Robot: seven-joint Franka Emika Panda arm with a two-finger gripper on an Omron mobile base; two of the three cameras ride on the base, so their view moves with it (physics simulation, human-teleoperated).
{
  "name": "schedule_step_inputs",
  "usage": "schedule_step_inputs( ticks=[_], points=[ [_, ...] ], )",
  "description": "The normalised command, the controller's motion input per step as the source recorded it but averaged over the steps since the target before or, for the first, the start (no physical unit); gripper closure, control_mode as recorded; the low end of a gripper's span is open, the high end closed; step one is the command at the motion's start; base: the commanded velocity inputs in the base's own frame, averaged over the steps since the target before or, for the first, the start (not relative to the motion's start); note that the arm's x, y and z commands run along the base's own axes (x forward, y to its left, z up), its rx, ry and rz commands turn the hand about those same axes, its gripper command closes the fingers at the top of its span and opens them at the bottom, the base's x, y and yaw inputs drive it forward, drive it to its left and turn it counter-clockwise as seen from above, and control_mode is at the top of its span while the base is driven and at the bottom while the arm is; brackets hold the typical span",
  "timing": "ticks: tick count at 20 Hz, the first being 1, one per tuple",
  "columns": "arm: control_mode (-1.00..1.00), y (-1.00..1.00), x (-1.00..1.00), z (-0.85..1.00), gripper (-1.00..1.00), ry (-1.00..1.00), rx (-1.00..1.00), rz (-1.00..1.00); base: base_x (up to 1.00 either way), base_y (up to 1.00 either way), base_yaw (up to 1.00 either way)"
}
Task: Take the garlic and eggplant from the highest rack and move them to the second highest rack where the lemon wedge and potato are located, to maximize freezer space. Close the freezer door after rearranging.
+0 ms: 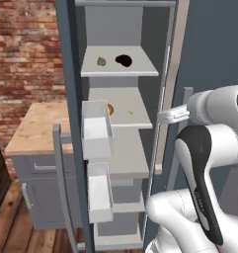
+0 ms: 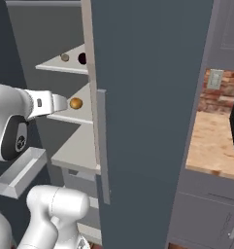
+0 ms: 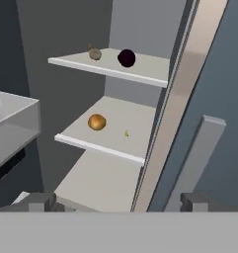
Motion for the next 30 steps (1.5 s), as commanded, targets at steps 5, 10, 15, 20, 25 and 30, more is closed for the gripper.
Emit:
schedule_step_inputs(
  ticks=[5,10,15,20,25,30],
  points=[
    [1.00,0.00,0.00,0.00,-1.00,0.00,0.00,0.00,0.30,0.01,0.09],
    [1.00,0.00,0.00,0.00,-1.00,0.00,0.00,0.00,0.38,0.14,0.06],
    [1.00,0.00,0.00,0.00,-1.00,0.00,0.00,0.00,0.43,0.18,0.05],
    [1.00,0.00,0.00,0.00,-1.00,0.00,0.00,0.00,0.47,0.21,0.04],
    [1.00,0.00,0.00,0.00,-1.00,0.00,0.00,0.00,0.35,0.24,0.03],
    [1.00,0.00,0.00,0.00,-1.00,0.00,0.00,0.00,0.31,0.30,0.03]
  ],
)
